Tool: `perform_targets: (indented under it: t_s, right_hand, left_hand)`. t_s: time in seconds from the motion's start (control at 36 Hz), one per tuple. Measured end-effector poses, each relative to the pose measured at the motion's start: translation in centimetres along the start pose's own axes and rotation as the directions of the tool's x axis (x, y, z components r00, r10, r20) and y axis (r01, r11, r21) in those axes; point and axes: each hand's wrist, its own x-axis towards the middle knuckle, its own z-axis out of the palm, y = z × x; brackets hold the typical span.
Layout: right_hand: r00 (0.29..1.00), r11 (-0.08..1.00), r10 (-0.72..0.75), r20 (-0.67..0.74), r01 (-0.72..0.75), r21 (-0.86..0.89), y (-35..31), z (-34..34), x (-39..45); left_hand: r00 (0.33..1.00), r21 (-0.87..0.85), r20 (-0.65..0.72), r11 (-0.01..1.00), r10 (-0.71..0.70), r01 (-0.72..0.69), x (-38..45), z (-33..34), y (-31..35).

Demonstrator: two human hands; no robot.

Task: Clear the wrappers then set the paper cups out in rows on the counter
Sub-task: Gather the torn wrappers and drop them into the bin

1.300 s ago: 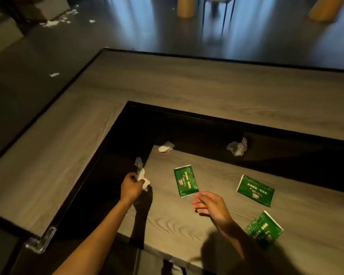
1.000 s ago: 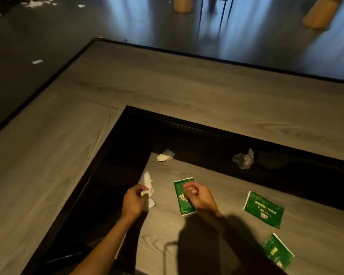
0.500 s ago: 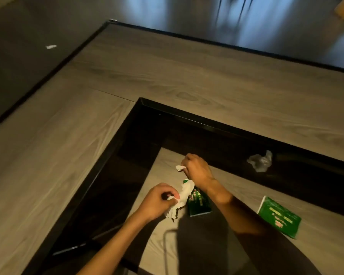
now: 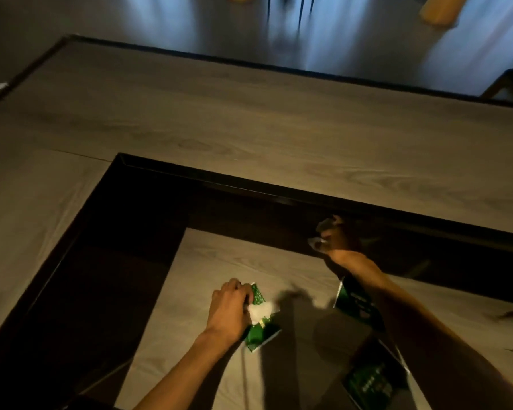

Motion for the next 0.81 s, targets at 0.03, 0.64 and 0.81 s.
perform_targets:
  t_s: [0.03,0.64,0.81]
  right_hand:
    - [0.999,1.000,-0.001,-0.032,0.002,0.018,-0.6,-0.2,0.2]
    - [0.955,0.730,0.217,-0.202,-0.022,0.683,12.5,-6.5,-20.3]
    - [0.944,0.846,0.191,-0.267,-0.020,0.533,17.4,-5.9,-24.5]
  left_hand:
    - [1.000,-0.015,0.009,0.999,-0.029,0.029,-0.2,0.0,-0.1]
    - [0.929,-0.245,0.171,0.928,0.327,-0.282,7.0,2.1,17.8]
    - [0.886,0.092,0.304,0.915,0.351,-0.394,8.1,6.0,22.3]
